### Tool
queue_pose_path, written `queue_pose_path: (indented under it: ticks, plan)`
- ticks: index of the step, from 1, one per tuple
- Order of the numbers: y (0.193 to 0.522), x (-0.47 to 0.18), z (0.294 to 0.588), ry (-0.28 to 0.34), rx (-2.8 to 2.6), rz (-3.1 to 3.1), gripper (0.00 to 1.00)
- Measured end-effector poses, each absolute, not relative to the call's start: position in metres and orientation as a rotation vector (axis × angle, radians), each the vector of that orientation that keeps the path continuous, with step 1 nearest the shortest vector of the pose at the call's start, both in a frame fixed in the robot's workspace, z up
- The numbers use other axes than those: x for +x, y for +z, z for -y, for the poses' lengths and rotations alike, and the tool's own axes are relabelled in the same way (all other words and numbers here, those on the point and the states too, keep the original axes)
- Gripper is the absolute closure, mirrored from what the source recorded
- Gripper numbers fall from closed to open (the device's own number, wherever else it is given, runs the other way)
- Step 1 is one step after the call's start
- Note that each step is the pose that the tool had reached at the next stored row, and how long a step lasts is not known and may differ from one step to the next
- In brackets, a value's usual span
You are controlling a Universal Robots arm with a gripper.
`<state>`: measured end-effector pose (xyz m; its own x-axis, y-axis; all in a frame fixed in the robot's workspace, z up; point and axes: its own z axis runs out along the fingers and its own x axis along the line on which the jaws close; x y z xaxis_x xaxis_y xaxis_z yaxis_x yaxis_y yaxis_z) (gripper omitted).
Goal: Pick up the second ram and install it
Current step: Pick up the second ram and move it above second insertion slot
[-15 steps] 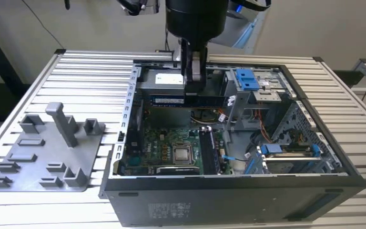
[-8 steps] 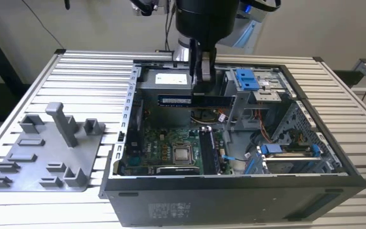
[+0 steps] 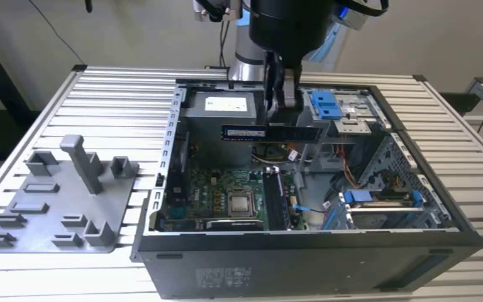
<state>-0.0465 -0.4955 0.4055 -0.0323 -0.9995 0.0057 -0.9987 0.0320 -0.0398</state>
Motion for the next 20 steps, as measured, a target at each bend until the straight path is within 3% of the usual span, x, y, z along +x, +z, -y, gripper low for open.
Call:
queue_pose_path:
  ticks: [20]
  plan:
    - [0.406,-0.012,0.496,-0.051,-2.169,-2.24,0.86]
